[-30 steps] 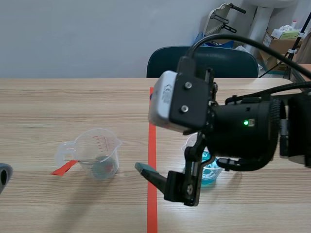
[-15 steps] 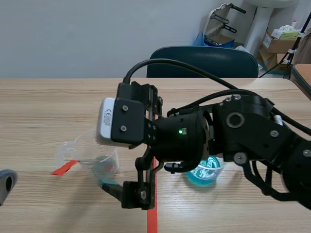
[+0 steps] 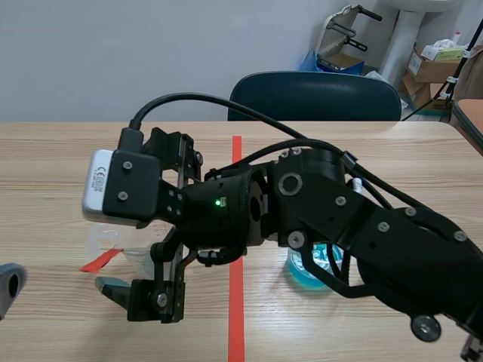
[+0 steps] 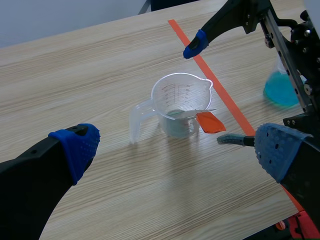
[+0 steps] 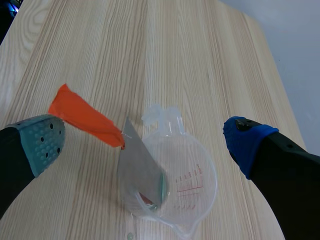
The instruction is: Do the redox reaction experiment
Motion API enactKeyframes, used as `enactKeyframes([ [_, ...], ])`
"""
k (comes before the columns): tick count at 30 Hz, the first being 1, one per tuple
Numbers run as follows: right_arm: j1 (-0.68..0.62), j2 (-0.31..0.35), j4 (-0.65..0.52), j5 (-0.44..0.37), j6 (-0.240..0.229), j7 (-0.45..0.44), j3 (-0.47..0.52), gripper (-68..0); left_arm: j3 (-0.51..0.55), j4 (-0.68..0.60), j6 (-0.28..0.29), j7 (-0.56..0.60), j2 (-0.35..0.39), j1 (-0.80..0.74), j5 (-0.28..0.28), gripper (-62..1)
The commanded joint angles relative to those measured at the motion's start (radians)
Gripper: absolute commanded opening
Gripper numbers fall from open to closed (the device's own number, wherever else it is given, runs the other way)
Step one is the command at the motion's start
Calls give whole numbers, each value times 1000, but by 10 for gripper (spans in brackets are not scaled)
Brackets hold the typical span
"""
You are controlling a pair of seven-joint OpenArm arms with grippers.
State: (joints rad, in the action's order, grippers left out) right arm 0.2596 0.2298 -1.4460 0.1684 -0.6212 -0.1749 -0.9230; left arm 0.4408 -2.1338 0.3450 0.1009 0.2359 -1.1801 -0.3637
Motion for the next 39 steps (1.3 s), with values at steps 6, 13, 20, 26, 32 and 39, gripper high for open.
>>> enactKeyframes([
  [6, 40, -55, 35, 61, 31, -8, -21, 4, 0, -16, 2, 14, 0, 3, -10, 14],
  [13, 40, -55, 35, 72, 30, -16, -21, -274, 0, -16, 2, 14, 0, 3, -10, 14],
  [20, 40, -55, 35, 72, 30, -45, -21, -435, 0, -16, 2, 14, 0, 3, -10, 14],
  [26, 40, -55, 34, 72, 30, -45, -18, -593, 0, -16, 2, 14, 0, 3, -10, 14],
  [32, 39, -41, 12, 69, 31, -46, -8, -667, 0, -16, 2, 14, 0, 3, -10, 14],
  [39, 39, -39, -11, 34, 30, -41, 48, -667, 0, -16, 2, 14, 0, 3, -10, 14],
])
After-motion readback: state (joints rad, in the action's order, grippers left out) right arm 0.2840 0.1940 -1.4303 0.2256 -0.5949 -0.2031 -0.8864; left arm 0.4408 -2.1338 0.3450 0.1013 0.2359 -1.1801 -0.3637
